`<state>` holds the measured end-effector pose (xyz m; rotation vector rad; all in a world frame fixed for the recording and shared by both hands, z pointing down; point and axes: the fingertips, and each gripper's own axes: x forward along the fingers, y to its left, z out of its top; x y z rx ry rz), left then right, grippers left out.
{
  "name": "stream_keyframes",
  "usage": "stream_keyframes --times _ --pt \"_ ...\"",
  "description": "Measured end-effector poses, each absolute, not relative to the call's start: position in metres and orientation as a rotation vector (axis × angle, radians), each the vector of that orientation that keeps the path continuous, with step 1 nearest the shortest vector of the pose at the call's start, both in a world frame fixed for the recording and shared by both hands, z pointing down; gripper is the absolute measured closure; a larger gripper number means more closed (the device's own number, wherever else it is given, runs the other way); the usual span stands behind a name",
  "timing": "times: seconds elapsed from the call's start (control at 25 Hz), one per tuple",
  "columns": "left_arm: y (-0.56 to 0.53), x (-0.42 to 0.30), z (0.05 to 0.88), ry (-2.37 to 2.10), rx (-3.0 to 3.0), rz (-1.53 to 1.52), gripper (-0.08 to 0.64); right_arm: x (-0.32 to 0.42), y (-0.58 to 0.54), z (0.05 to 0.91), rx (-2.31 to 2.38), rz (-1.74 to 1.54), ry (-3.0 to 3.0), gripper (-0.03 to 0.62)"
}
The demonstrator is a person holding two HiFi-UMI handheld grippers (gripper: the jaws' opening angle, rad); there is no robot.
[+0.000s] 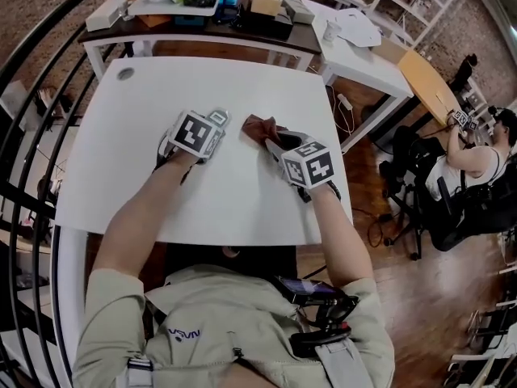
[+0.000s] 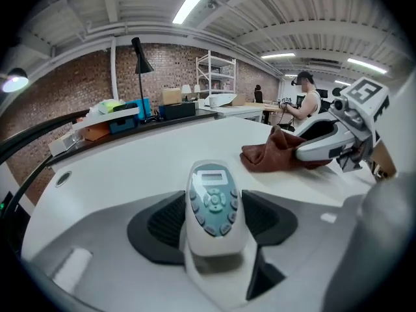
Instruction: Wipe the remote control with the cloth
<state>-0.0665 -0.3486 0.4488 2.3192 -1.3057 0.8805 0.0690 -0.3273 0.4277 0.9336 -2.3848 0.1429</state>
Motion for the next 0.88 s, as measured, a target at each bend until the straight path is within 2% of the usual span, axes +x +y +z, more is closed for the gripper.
stream_keyframes --times 0.24,0.6,0.88 --pt "-0.332 -0.06 0.417 -1.446 2.487 0.786 0.276 0.081 -0.323 0.392 1.072 0.066 -2.468 0.528" --pt "-0.271 -0.037 0.35 -1.717 2.798 0.773 0.276 0.068 -0.259 0.237 1.214 -0.328 -2.882 0.532" --pt "-0.238 -0.015 0.317 -1.923 2.988 0.854 0.276 0.029 -0.23 0.251 1.03 -0.376 -2.882 0.532"
